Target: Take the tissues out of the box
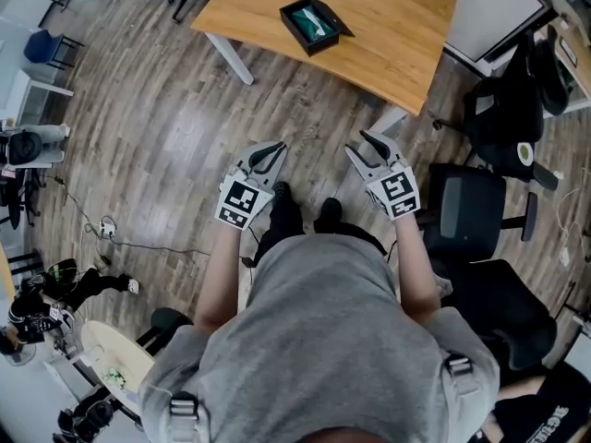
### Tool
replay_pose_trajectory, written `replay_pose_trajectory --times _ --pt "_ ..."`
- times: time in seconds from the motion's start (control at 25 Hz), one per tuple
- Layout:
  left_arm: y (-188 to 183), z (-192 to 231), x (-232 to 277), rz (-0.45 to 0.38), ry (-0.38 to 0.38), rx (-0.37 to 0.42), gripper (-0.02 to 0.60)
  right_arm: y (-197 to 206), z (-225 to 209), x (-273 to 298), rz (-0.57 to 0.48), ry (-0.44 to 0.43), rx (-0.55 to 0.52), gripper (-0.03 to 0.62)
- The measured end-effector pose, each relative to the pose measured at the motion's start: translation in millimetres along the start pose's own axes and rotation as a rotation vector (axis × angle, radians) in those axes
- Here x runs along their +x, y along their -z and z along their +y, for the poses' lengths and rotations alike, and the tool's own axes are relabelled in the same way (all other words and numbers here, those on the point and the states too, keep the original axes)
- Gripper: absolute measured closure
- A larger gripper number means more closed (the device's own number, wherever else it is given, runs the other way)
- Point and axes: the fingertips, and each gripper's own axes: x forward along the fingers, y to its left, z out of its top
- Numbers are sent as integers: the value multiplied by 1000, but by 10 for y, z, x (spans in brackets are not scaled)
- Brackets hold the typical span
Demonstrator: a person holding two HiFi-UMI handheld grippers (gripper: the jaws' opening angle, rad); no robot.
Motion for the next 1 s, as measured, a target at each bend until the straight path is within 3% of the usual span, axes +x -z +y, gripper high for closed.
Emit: replay_pose_trajectory --times 0.2,0.44,0.6,1.0 --pt "-26 -21 39 -10 -5 -3 549 98 -37 -51 12 17 3 343" --pt "-44 -54 114 -13 2 -22 441 150 -86 -88 15 15 14 311" --pt "-67 -100 142 -10 22 -33 346 127 -121 -102 4 35 3 227" --pt "-70 -88 211 4 4 -28 301 130 -217 -102 -4 48 2 187"
